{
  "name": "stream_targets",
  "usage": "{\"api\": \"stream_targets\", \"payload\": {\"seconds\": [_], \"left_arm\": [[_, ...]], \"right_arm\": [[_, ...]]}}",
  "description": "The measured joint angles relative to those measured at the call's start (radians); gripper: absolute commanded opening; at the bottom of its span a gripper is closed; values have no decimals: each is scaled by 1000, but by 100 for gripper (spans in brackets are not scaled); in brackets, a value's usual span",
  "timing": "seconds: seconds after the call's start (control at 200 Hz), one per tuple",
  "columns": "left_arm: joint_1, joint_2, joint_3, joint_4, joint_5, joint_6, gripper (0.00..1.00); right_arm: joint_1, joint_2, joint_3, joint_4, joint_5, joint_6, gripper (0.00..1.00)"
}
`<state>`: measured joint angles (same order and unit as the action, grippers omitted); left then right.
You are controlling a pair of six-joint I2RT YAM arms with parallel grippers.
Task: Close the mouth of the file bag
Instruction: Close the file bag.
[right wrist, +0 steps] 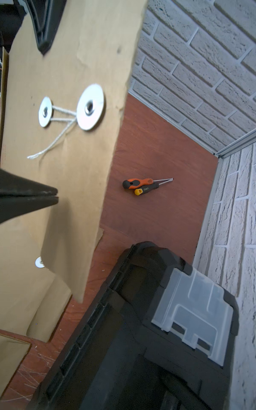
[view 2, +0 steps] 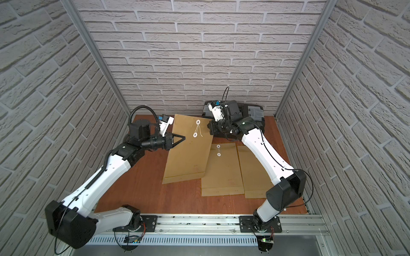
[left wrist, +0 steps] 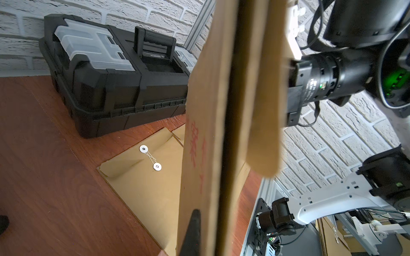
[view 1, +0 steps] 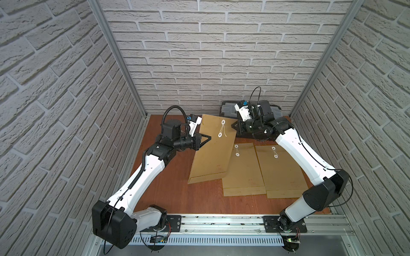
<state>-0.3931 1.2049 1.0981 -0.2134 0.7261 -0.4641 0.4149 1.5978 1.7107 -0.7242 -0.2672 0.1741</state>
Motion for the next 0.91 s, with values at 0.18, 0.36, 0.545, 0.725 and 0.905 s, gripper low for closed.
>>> {"api": "stream_targets", "payload": {"seconds": [0.18, 0.36, 0.545, 0.725, 0.905], "left_arm": [[0, 0, 1, -10, -1, 8, 0], [-3, 0, 12, -23, 0, 19, 0], [-20, 0, 16, -26, -3, 19, 0], [-35, 2, 37, -31, -5, 24, 0], [-35, 2, 41, -36, -8, 26, 0]], "right_arm": [[-10, -39, -68, 32, -50, -11, 18], [-14, -88, -220, 142, -160, 60, 31], [-14, -81, -277, 237, -211, 123, 31], [-14, -61, -278, 309, -249, 165, 31], [-14, -53, -291, 354, -281, 190, 30]]}}
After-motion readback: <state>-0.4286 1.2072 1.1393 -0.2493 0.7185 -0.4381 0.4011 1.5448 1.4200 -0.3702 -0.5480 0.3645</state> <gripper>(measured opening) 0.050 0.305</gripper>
